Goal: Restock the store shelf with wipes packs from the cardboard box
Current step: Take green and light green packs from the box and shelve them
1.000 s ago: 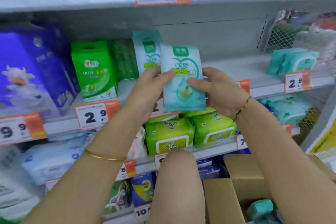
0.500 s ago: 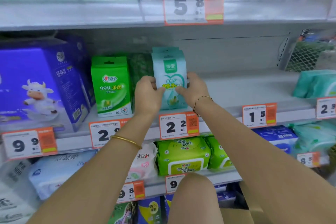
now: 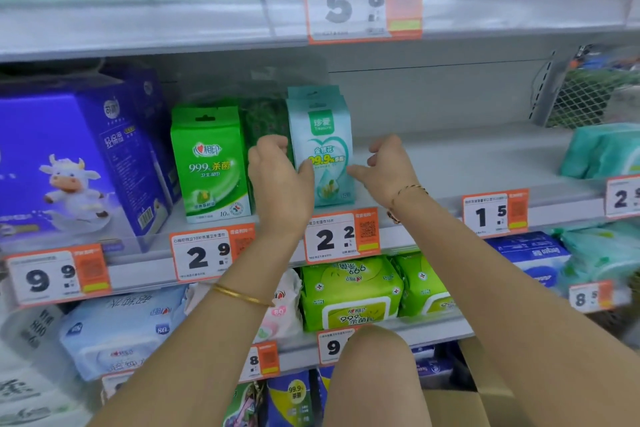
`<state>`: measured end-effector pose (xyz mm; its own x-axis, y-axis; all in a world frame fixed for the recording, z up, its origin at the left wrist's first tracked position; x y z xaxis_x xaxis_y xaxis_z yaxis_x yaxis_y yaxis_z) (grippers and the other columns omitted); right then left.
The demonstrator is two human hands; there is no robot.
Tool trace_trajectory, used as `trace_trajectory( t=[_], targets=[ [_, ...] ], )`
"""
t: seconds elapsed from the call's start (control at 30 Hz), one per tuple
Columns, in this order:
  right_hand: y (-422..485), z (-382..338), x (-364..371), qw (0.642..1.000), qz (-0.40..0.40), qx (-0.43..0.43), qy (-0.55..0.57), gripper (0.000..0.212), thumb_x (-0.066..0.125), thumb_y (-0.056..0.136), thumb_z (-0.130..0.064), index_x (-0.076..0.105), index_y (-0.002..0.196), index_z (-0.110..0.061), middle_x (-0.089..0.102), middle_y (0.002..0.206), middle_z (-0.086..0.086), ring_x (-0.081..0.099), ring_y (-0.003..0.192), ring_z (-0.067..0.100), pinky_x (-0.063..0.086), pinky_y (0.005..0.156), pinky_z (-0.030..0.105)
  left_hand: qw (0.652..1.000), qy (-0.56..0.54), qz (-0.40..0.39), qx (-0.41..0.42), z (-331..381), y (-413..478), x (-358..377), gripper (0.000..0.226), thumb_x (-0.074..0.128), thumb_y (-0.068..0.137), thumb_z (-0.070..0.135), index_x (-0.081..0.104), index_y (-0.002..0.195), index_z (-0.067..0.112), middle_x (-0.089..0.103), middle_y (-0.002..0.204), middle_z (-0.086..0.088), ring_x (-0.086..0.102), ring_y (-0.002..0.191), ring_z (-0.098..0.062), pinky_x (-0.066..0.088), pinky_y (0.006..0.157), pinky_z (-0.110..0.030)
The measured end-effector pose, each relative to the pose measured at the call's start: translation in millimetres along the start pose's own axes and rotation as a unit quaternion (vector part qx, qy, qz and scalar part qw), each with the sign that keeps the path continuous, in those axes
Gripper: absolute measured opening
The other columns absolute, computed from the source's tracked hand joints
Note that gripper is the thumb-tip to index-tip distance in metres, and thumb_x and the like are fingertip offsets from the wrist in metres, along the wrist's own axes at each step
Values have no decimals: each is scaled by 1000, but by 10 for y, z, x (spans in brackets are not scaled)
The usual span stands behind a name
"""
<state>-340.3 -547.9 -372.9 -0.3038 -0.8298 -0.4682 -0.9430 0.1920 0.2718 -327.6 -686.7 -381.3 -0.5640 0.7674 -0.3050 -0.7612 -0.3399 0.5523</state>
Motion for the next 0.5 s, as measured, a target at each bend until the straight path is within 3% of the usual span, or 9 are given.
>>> trace_trajectory(
  t=[0.1,0.23,0.37,0.5],
  targets=[
    [-340,48,-327,996,20,-21,82,35,65,85,-6,44,113,-5,46,104,8,53,89,22,51,90,43,993,-97,-10,67,218,-447,0,35,60,84,2,47,114,14,50,109,-4,54,92,-17,49,84,-34],
    [-1095,474,-853,979,-17,15,204,22,59,87,3,49,98,-14,54,88,6,65,75,21,61,68,37,961,-191,-189,60,344,-1309,329,37,56,85,-1,44,104,28,53,101,2,50,78,-2,45,73,-15],
    [-1607,1457,-1220,972,-84,175,134,11,56,90,1,54,98,-6,61,81,10,66,61,12,58,53,26,888,-105,-448,-12,167,-2103,953,35,53,85,-3,51,117,12,50,106,1,52,84,-9,40,73,-13],
    [-1886,2616,-1329,930,-55,345,114,15,54,89,4,55,84,-10,56,76,13,57,58,20,55,48,28,791,14,-611,-24,-50,-2632,1482,38,50,88,0,47,125,6,52,114,-6,54,99,-20,40,86,-23]
  ],
)
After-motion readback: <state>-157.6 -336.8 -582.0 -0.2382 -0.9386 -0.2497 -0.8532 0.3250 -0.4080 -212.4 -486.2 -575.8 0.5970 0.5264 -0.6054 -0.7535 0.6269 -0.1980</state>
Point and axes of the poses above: each hand's wrist, its own y-axis towards the middle knuckle, its own x-axis out of the palm, z = x × y, the point moved 1 cm from there along y, towards the middle knuckle
